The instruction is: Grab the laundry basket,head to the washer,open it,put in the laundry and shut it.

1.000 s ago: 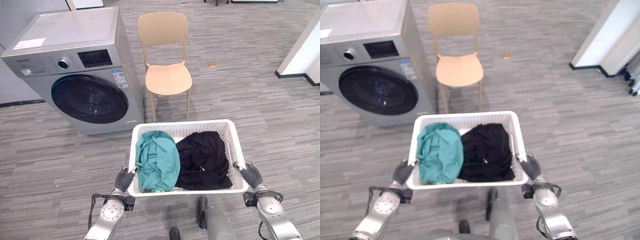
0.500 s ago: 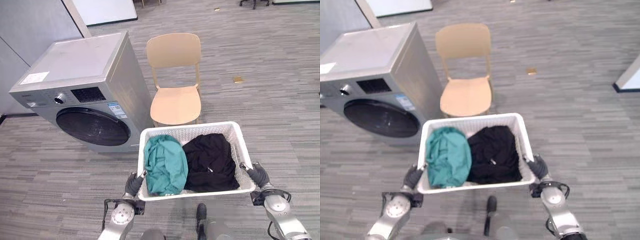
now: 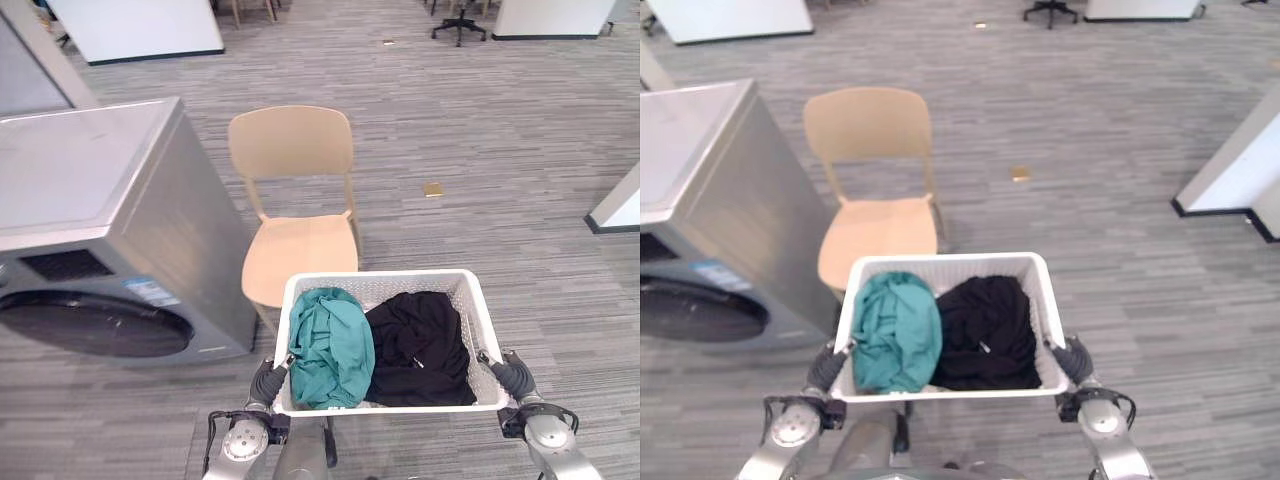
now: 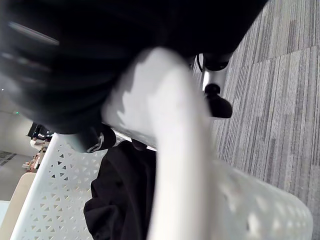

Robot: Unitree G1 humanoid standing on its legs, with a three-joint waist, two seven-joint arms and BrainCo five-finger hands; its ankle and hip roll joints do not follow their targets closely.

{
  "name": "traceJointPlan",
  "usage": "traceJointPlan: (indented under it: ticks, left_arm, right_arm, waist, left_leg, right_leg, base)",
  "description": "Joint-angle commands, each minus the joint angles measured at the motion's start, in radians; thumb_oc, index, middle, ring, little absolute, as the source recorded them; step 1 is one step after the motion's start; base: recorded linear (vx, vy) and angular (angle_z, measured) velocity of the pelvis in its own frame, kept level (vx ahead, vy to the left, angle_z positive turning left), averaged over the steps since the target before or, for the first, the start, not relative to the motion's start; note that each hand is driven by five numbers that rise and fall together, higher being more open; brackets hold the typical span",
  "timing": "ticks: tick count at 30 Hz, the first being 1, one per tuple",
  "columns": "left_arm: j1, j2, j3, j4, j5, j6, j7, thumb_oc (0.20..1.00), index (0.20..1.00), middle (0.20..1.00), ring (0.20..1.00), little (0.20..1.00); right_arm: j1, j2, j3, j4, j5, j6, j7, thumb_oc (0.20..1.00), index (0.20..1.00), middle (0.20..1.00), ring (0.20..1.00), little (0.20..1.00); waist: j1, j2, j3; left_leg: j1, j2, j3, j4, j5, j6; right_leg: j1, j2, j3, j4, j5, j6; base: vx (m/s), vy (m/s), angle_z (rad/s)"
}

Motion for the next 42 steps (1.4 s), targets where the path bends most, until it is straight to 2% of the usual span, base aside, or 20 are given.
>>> traceJointPlan:
  ticks: [1, 2, 3, 4, 8, 9, 11, 12, 13, 17, 20, 26, 28, 29, 30, 31, 33, 37, 39, 42]
  left_arm:
    - [-0.051, 0.031, 0.056, -0.122, -0.039, -0.084, 0.017, 0.2, 0.2, 0.2, 0.2, 0.2]
    - [-0.06, 0.041, 0.051, -0.119, -0.041, -0.085, 0.022, 0.2, 0.2, 0.2, 0.2, 0.2]
    - [-0.059, 0.061, 0.052, -0.121, -0.038, -0.088, 0.018, 0.2, 0.2, 0.2, 0.2, 0.2]
    - [-0.062, 0.075, 0.054, -0.124, -0.032, -0.09, 0.019, 0.2, 0.2, 0.2, 0.2, 0.2]
    - [-0.075, 0.101, 0.069, -0.124, -0.019, -0.098, 0.033, 0.2, 0.2, 0.2, 0.2, 0.2]
    - [-0.083, 0.107, 0.07, -0.127, -0.018, -0.099, 0.04, 0.2, 0.2, 0.2, 0.2, 0.2]
    - [-0.098, 0.1, 0.067, -0.124, -0.015, -0.104, 0.046, 0.2, 0.2, 0.2, 0.2, 0.2]
    - [-0.099, 0.1, 0.068, -0.124, -0.015, -0.104, 0.046, 0.2, 0.2, 0.2, 0.2, 0.2]
    - [-0.11, 0.092, 0.068, -0.12, -0.016, -0.105, 0.048, 0.2, 0.2, 0.2, 0.2, 0.2]
    - [-0.1, 0.068, 0.058, -0.112, -0.015, -0.105, 0.039, 0.2, 0.2, 0.2, 0.2, 0.2]
    - [-0.066, 0.045, 0.063, -0.109, -0.025, -0.103, 0.013, 0.2, 0.2, 0.2, 0.2, 0.2]
    - [-0.074, 0.04, 0.053, -0.092, -0.038, -0.086, 0.01, 0.2, 0.2, 0.2, 0.2, 0.2]
    - [-0.086, 0.041, 0.047, -0.092, -0.026, -0.085, 0.008, 0.2, 0.2, 0.2, 0.2, 0.2]
    - [-0.086, 0.041, 0.047, -0.092, -0.026, -0.085, 0.008, 0.2, 0.2, 0.2, 0.2, 0.2]
    - [-0.098, 0.046, 0.043, -0.087, -0.024, -0.081, 0.012, 0.2, 0.2, 0.2, 0.2, 0.2]
    - [-0.098, 0.045, 0.043, -0.087, -0.024, -0.081, 0.012, 0.2, 0.2, 0.2, 0.2, 0.2]
    - [-0.121, 0.044, 0.027, -0.084, -0.026, -0.084, 0.026, 0.2, 0.2, 0.2, 0.2, 0.2]
    - [-0.148, 0.047, 0.011, -0.066, -0.017, -0.089, 0.029, 0.2, 0.2, 0.2, 0.2, 0.2]
    - [-0.196, 0.065, 0.007, -0.052, -0.001, -0.098, 0.051, 0.2, 0.2, 0.2, 0.2, 0.2]
    - [-0.231, 0.076, 0.011, -0.036, 0.011, -0.106, 0.072, 0.2, 0.2, 0.2, 0.2, 0.2]
  right_arm:
    - [-0.044, -0.002, -0.066, -0.137, 0.082, -0.097, 0.01, 0.2, 0.2, 0.2, 0.2, 0.2]
    - [-0.045, 0.003, -0.065, -0.14, 0.08, -0.093, 0.013, 0.2, 0.2, 0.2, 0.2, 0.2]
    - [-0.046, 0.011, -0.056, -0.146, 0.081, -0.097, 0.022, 0.2, 0.2, 0.2, 0.2, 0.2]
    - [-0.05, 0.015, -0.048, -0.145, 0.075, -0.095, 0.028, 0.2, 0.2, 0.2, 0.2, 0.2]
    - [-0.085, 0.025, -0.018, -0.134, 0.057, -0.103, 0.03, 0.2, 0.2, 0.2, 0.2, 0.2]
    - [-0.094, 0.027, -0.012, -0.137, 0.047, -0.101, 0.031, 0.2, 0.2, 0.2, 0.2, 0.2]
    - [-0.096, 0.018, -0.017, -0.14, 0.044, -0.102, 0.027, 0.2, 0.2, 0.2, 0.2, 0.2]
    - [-0.097, 0.018, -0.017, -0.14, 0.045, -0.102, 0.027, 0.2, 0.2, 0.2, 0.2, 0.2]
    - [-0.109, 0.009, -0.022, -0.128, 0.055, -0.103, 0.017, 0.2, 0.2, 0.2, 0.2, 0.2]
    - [-0.091, 0.001, -0.027, -0.11, 0.062, -0.102, 0.01, 0.2, 0.2, 0.2, 0.2, 0.2]
    - [-0.065, -0.003, -0.053, -0.103, 0.074, -0.105, 0.013, 0.2, 0.2, 0.2, 0.2, 0.2]
    - [-0.073, -0.019, -0.059, -0.092, 0.075, -0.102, 0.004, 0.2, 0.2, 0.2, 0.2, 0.2]
    - [-0.083, -0.029, -0.06, -0.092, 0.071, -0.101, 0.005, 0.2, 0.2, 0.2, 0.2, 0.2]
    - [-0.083, -0.029, -0.06, -0.092, 0.071, -0.101, 0.005, 0.2, 0.2, 0.2, 0.2, 0.2]
    - [-0.09, -0.034, -0.062, -0.086, 0.071, -0.1, 0.006, 0.2, 0.2, 0.2, 0.2, 0.2]
    - [-0.09, -0.034, -0.062, -0.085, 0.071, -0.1, 0.006, 0.2, 0.2, 0.2, 0.2, 0.2]
    - [-0.091, -0.035, -0.067, -0.08, 0.077, -0.097, 0.005, 0.2, 0.2, 0.2, 0.2, 0.2]
    - [-0.104, -0.033, -0.076, -0.071, 0.062, -0.09, 0.0, 0.2, 0.2, 0.2, 0.2, 0.2]
    - [-0.144, -0.023, -0.054, -0.054, 0.041, -0.081, -0.01, 0.2, 0.2, 0.2, 0.2, 0.2]
    - [-0.171, -0.015, -0.035, -0.04, 0.026, -0.078, -0.02, 0.2, 0.2, 0.2, 0.2, 0.2]
  waist:
    - [0.019, 0.024, -0.037]
    - [0.013, 0.012, -0.044]
    - [0.023, -0.008, -0.06]
    - [0.024, -0.02, -0.06]
    - [0.044, -0.019, -0.061]
    - [0.039, -0.012, -0.054]
    - [0.009, 0.003, -0.033]
    - [0.009, 0.005, -0.034]
    - [-0.014, 0.009, -0.009]
    - [-0.017, -0.005, 0.011]
    - [-0.015, -0.004, -0.011]
    - [-0.02, -0.007, 0.003]
    - [-0.031, -0.019, 0.004]
    - [-0.031, -0.019, 0.004]
    - [-0.042, -0.021, -0.007]
    - [-0.043, -0.02, -0.005]
    - [-0.067, 0.008, -0.006]
    - [-0.087, 0.019, -0.003]
    - [-0.094, 0.008, 0.031]
    - [-0.087, 0.0, 0.042]
  left_leg:
    - [0.053, 0.13, -0.049, -0.084, 0.068, -0.137]
    - [0.042, 0.113, -0.05, -0.024, 0.065, -0.136]
    - [0.025, 0.08, -0.046, 0.05, 0.028, -0.117]
    - [0.03, 0.06, -0.044, 0.07, -0.003, -0.1]
    - [0.055, 0.026, -0.02, 0.078, -0.068, -0.053]
    - [0.098, 0.003, -0.02, 0.053, -0.084, -0.036]
    - [0.158, -0.024, -0.043, 0.003, -0.091, -0.026]
    - [0.157, -0.023, -0.043, 0.002, -0.089, -0.026]
    - [0.201, -0.045, -0.06, -0.023, -0.094, -0.024]
    - [0.235, -0.081, -0.102, -0.004, -0.113, -0.028]
    - [0.231, -0.091, -0.122, -0.008, -0.101, -0.048]
    - [0.186, -0.086, -0.15, 0.083, -0.123, -0.071]
    - [0.215, -0.025, -0.134, 0.105, -0.15, -0.07]
    - [0.216, -0.025, -0.133, 0.105, -0.15, -0.07]
    - [0.249, 0.027, -0.144, 0.089, -0.148, -0.076]
    - [0.251, 0.028, -0.145, 0.088, -0.148, -0.077]
    - [0.274, 0.083, -0.203, 0.037, -0.126, -0.108]
    - [0.27, 0.044, -0.196, 0.026, -0.173, -0.112]
    - [0.228, -0.003, -0.158, 0.062, -0.219, -0.09]
    - [0.201, -0.015, -0.119, 0.066, -0.23, -0.078]
  right_leg:
    - [-0.003, -0.209, 0.051, 0.102, -0.152, 0.087]
    - [-0.009, -0.234, 0.052, 0.121, -0.129, 0.095]
    - [-0.036, -0.275, 0.072, 0.158, -0.039, 0.125]
    - [-0.054, -0.297, 0.084, 0.194, 0.005, 0.132]
    - [-0.148, -0.343, 0.088, 0.302, 0.136, 0.144]
    - [-0.212, -0.321, 0.088, 0.333, 0.137, 0.126]
    - [-0.308, -0.214, 0.119, 0.34, 0.033, 0.104]
    - [-0.311, -0.212, 0.119, 0.34, 0.035, 0.103]
    - [-0.373, -0.133, 0.13, 0.287, -0.002, 0.089]
    - [-0.312, -0.11, 0.139, 0.177, -0.024, 0.038]
    - [-0.259, -0.099, 0.131, 0.091, -0.009, 0.023]
    - [-0.235, -0.123, 0.083, 0.053, 0.006, 0.016]
    - [-0.251, -0.157, 0.067, 0.058, 0.015, 0.024]
    - [-0.251, -0.157, 0.067, 0.058, 0.015, 0.024]
    - [-0.261, -0.181, 0.06, 0.056, 0.017, 0.037]
    - [-0.259, -0.18, 0.059, 0.056, 0.016, 0.037]
    - [-0.283, -0.219, 0.065, 0.075, 0.009, 0.063]
    - [-0.306, -0.258, 0.092, 0.081, 0.028, 0.094]
    - [-0.381, -0.309, 0.14, 0.068, 0.102, 0.127]
    - [-0.434, -0.33, 0.157, 0.047, 0.149, 0.146]
  base:
    - [0.52, 0.287, -0.42]
    - [0.6, 0.384, -0.41]
    - [0.5, 0.361, -0.32]
    - [0.48, 0.405, -0.24]
    - [0.2, 0.219, 0.13]
    - [0.28, 0.28, 0.04]
    - [0.21, 0.19, 0.36]
    - [0.15, 0.094, 1.06]
    - [0.15, 0.039, 1.05]
    - [0.09, -0.014, 0.99]
    - [0.06, -0.074, 0.99]
    - [-0.04, 0.015, 0.45]
    - [-0.07, 0.163, 0.38]
    - [-0.01, 0.192, 0.04]
    - [0.0, 0.131, 0.02]
    - [0.0, 0.222, 0.04]
    - [0.01, 0.476, 0.0]
    - [-0.03, 0.361, -0.02]
    - [-0.24, 0.345, -0.47]
    - [-0.25, 0.225, -0.54]
